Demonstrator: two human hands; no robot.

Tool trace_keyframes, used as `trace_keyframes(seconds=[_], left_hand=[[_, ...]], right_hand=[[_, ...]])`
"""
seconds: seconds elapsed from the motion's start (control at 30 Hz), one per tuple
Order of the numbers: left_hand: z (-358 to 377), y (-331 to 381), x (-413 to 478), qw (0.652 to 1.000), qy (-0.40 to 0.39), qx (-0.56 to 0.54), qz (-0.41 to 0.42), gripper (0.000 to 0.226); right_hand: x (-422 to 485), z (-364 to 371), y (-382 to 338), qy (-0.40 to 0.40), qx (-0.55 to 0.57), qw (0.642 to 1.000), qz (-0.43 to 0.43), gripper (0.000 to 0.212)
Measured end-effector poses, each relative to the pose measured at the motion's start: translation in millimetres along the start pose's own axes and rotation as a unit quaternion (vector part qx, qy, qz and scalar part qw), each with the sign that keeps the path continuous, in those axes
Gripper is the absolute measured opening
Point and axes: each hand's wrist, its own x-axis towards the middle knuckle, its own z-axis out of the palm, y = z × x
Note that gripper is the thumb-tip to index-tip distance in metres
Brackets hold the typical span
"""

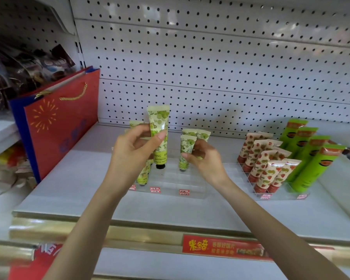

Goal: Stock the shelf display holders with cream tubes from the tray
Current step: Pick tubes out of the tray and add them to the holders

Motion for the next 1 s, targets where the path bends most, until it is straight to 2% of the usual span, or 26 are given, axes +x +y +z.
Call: trace_keyframes(seconds=[0.57,0.7,0.8,0.9,1.0], left_hand=[[-0.6,3.8,-8.5,1.0,-0.016,-0.014,0.009,0.003],[9.7,-0.6,-10.6,1.0,-0.026,-0.017,-0.001,0.032],[21.5,-3.3,-12.7,0.999,-0.049,-0.006,0.001,0.03],[34.8,-8.2,-14.0,0.996,-0.084,0.001,0.009,0.027],[45.8,-13.2,-15.1,0.994,-0.11,0.001,0.02,0.028]], right_hand=[[-10.8,-19.4,-23.0,0.03,0.009,0.999,-0.026,0.023],[-21.4,-38.1,-44.4,0.045,0.027,0.997,-0.054,0.012],[-32.9,-49.6,-68.7,0.018,0.076,0.994,-0.08,0.01],[-43.7,-59.2,-90.2,-0.045,0.143,0.985,-0.088,0.011],[-47.4,-66.8,-95.5,-0.075,0.153,0.982,-0.076,0.013]])
